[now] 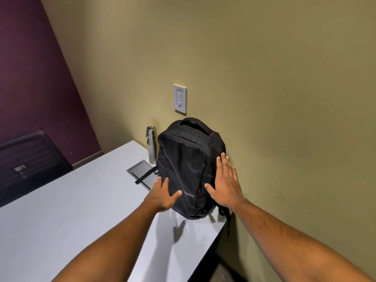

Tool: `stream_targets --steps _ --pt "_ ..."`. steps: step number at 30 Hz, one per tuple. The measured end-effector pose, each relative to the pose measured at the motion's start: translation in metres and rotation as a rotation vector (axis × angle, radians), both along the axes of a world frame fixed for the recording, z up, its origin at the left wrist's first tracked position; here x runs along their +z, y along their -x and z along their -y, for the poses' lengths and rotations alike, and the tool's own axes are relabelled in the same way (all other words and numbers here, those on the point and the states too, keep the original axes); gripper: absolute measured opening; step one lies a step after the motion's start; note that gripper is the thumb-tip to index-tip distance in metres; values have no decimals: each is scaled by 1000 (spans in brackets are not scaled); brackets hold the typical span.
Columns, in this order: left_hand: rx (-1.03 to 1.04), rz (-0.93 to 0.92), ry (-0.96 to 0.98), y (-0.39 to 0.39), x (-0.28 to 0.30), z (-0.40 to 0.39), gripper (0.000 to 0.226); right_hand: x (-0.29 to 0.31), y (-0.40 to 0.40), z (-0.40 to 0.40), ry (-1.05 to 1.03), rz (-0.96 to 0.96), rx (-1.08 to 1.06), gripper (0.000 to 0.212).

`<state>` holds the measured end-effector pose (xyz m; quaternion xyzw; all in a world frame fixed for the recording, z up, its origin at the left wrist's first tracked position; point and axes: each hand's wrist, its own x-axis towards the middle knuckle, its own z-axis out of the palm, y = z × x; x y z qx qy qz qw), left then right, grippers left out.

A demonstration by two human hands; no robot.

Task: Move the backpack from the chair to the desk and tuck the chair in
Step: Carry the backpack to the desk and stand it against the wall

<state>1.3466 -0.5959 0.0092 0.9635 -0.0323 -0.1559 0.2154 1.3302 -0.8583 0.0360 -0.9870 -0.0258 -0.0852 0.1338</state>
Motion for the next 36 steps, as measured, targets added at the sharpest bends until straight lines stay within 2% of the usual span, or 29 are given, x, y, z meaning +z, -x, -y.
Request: stream_targets --steps 4,15,22,36 --pt "2 59 -115 41 11 11 95 7 27 4 30 -47 61 110" --pt "64 214 -237 200 55 51 89 39 145 38 110 -41 239 104" --pt "128 252 -309 283 73 69 91 62 223 47 142 -160 296 100" --pt "-5 247 -344 433 58 48 88 51 394 25 102 -236 211 101"
